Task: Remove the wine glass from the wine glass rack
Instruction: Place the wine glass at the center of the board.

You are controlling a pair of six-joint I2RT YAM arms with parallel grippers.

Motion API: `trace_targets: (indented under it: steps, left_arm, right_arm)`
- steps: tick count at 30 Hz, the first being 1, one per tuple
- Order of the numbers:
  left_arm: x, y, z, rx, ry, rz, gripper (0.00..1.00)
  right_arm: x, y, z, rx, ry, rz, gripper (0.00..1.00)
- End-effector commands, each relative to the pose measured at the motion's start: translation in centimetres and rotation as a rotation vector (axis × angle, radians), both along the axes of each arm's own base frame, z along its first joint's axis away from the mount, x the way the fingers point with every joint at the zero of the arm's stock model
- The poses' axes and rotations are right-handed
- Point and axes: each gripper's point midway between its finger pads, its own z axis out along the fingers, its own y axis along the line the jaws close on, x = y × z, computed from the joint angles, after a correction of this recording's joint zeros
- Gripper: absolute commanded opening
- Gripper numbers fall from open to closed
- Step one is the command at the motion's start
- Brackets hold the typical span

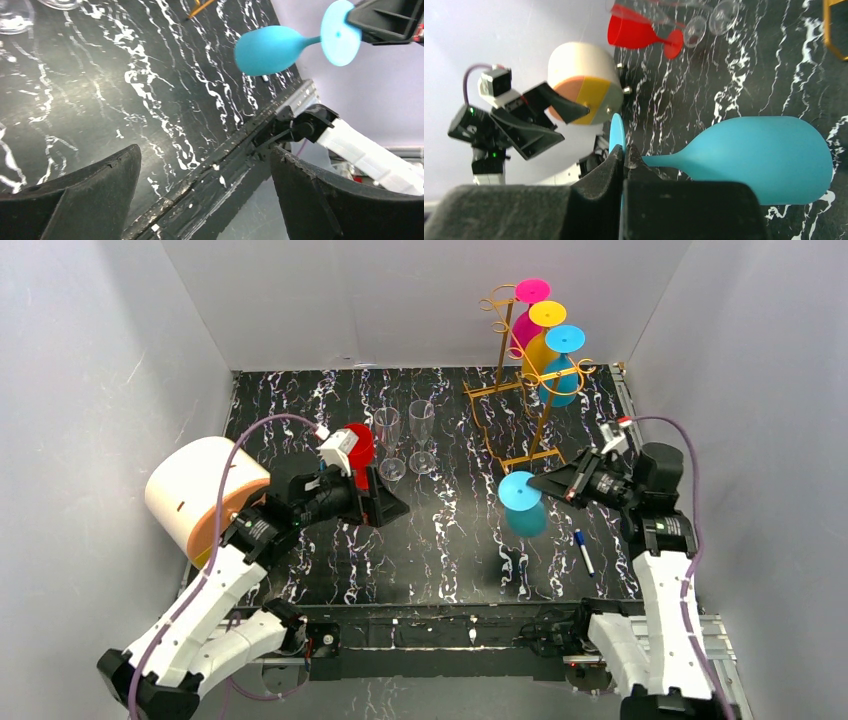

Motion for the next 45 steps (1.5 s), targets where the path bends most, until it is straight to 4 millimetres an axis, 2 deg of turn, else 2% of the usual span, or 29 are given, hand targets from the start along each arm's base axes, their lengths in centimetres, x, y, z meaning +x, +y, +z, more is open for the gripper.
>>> trace_targets:
  steps: [1, 6, 9, 13, 18, 20, 24, 27, 32, 36, 39, 41, 45]
  left_arm:
    - [-0.5, -2.5, 0.8, -0.084, 0.023, -0.129, 0.96]
    - [-1.6, -3.4, -0.1, -0.138, 0.079, -0.186, 0.90]
    - [-2.1, -4.0, -0.4, -0.177, 0.106, -0.202, 0.86]
    - [-3.1, -4.7, -0.6, -0.194, 0.132, -0.240, 0.83]
    - [-4.3, -5.6, 0.5, -0.278, 0.133, -0.282, 0.71]
    - [-4.6, -5.9, 0.9, -0.306, 0.134, -0.294, 0.66]
    - [-5.0, -6.1, 0.2, -0.304, 0.155, -0.296, 0.59]
    - [-5.0, -6.3, 0.2, -0.313, 0.147, -0.301, 0.48]
    - [-5.4, -6.4, 0.0, -0.312, 0.146, -0.330, 0.34]
    - [-5.4, -6.6, -0.1, -0.337, 0.165, -0.319, 0.12]
    - [-5.6, -6.9, 1.9, -0.472, 0.119, -0.314, 0.00]
    - [-5.8, -6.8, 2.5, -0.522, 0.107, -0.313, 0.00]
    - [-6.2, -6.9, 1.9, -0.473, 0.118, -0.349, 0.00]
  right_arm:
    - [-0.3, 2.7, -0.9, -0.061, -0.011, 0.110, 0.01]
    - [-1.8, 7.1, -0.9, -0.032, -0.053, 0.223, 0.01]
    - [-2.5, 9.0, -1.3, -0.064, -0.074, 0.260, 0.01]
    - [-3.2, 11.9, -0.8, -0.050, -0.129, 0.322, 0.01]
    - [-4.0, 15.4, -0.8, -0.051, -0.174, 0.398, 0.01]
    - [-4.4, 16.6, -0.1, -0.027, -0.206, 0.424, 0.01]
    - [-4.8, 17.5, 1.0, 0.028, -0.243, 0.450, 0.01]
    - [-5.3, 18.0, 1.6, 0.087, -0.258, 0.469, 0.01]
    - [-5.5, 18.1, 1.2, 0.082, -0.259, 0.468, 0.01]
    - [-6.1, 18.0, 1.2, 0.083, -0.274, 0.497, 0.01]
    - [-6.8, 17.7, 1.3, 0.099, -0.298, 0.520, 0.02]
    - [-7.4, 17.6, 1.5, 0.117, -0.317, 0.547, 0.15]
    - [-9.2, 17.8, 1.6, 0.154, -0.326, 0.659, 0.35]
